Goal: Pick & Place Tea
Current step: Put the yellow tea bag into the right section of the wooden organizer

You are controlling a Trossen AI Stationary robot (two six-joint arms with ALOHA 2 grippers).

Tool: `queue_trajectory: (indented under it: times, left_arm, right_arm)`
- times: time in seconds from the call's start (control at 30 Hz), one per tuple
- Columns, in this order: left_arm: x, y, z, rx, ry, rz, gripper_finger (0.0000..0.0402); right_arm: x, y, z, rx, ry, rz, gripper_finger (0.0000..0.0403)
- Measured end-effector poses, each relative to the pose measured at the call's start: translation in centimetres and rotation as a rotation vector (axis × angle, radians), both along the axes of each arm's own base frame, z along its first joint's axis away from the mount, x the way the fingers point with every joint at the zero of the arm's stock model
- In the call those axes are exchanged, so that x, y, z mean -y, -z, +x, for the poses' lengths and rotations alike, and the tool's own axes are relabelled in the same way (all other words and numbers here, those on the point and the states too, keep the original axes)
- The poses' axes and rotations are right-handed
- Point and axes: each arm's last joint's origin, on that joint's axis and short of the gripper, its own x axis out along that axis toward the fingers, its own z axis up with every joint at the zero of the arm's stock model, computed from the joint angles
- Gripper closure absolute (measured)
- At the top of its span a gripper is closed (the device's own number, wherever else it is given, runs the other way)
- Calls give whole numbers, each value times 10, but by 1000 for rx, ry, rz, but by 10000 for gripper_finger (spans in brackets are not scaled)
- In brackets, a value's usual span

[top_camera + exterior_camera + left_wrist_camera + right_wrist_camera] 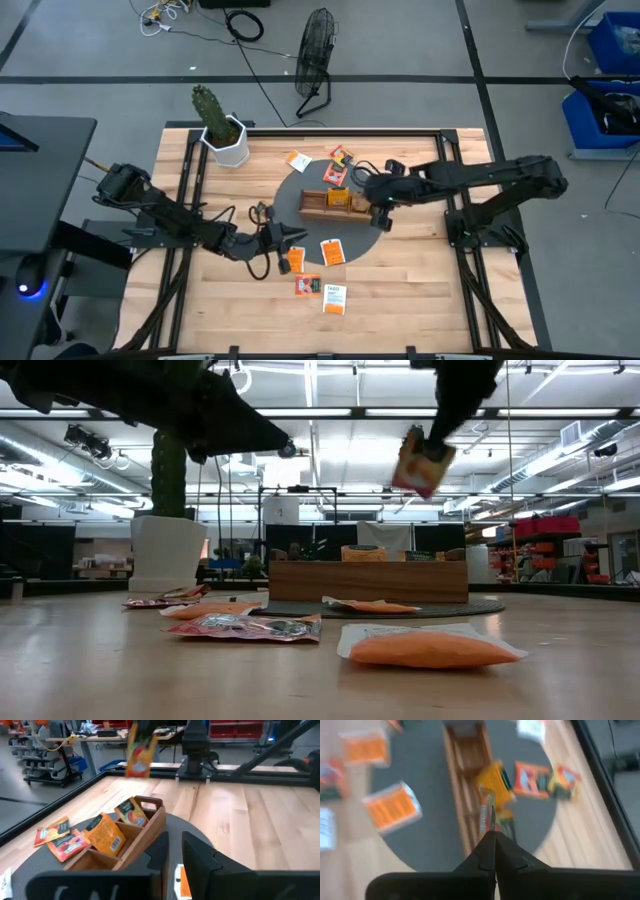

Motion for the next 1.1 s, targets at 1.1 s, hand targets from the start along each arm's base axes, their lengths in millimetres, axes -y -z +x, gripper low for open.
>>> queue_trajectory:
  times: [1.1]
  left_arm:
    - [-43, 4, -75, 448, 383, 25, 346]
  right_arm:
    - [39, 47, 28, -271, -133, 60, 403]
